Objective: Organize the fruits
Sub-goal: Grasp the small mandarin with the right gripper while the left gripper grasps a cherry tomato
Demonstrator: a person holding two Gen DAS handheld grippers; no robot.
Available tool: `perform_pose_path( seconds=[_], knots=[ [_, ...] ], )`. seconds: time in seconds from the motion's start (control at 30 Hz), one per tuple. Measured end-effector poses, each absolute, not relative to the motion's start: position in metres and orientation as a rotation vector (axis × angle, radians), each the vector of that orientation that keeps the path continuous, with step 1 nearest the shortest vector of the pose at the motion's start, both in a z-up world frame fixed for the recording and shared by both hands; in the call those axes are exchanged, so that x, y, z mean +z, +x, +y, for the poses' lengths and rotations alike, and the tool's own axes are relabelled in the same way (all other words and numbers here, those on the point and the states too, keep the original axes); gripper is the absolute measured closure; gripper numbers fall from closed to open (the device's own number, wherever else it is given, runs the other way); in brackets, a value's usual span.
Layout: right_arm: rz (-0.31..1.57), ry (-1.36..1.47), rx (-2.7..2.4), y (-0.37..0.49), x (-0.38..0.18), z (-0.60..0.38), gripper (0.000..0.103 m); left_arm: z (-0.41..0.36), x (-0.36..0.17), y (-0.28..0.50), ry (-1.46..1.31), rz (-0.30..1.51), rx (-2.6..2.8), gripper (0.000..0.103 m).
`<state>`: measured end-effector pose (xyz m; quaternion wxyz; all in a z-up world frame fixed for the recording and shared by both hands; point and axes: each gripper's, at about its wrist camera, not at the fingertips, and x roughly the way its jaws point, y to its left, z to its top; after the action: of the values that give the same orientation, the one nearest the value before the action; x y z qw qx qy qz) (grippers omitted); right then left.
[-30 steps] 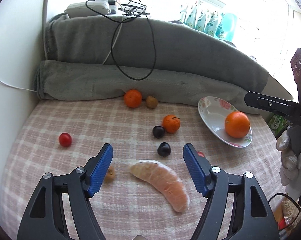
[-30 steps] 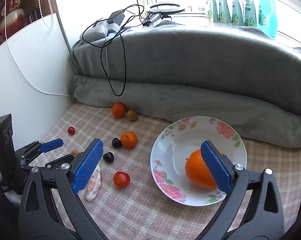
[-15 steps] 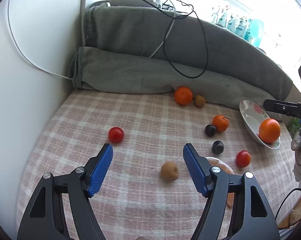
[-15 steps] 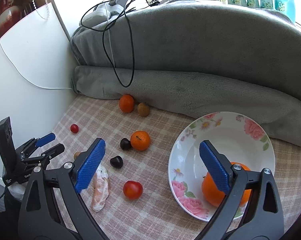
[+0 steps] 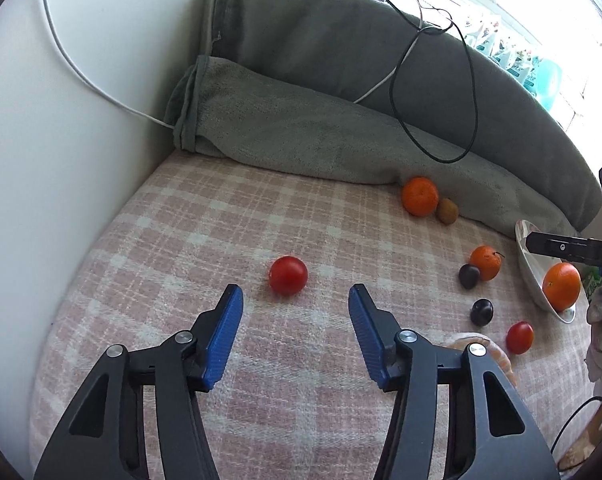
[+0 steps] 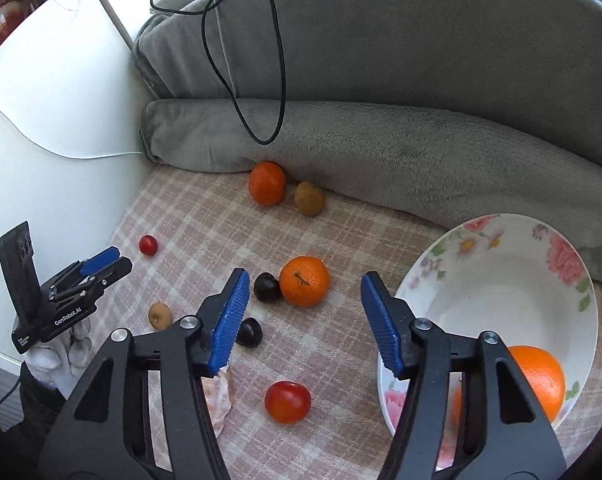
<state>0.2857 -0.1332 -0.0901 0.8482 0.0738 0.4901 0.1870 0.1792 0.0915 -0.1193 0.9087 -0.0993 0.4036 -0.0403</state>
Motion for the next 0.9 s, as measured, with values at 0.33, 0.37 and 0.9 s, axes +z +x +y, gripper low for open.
perform_pose_path(
  seconds=[0.33, 0.37, 0.9],
  knots=[
    [1.123, 0.138, 0.415, 0.31, -0.11, -0.114, 0.055, 0.101, -0.132, 0.195, -0.245, 0.867, -0.085, 0.062],
    [1.128, 0.127, 0.408, 0.311, -0.112, -0.112, 0.055, 0.101, -0.133, 0.195, -0.246, 0.869, -0.084, 0.063],
    [1.173, 0.037, 0.373, 0.323, -0.129, -0.097, 0.064, 0.097, -0.139, 0.211, -0.23, 0.888, -0.083, 0.068]
  ],
)
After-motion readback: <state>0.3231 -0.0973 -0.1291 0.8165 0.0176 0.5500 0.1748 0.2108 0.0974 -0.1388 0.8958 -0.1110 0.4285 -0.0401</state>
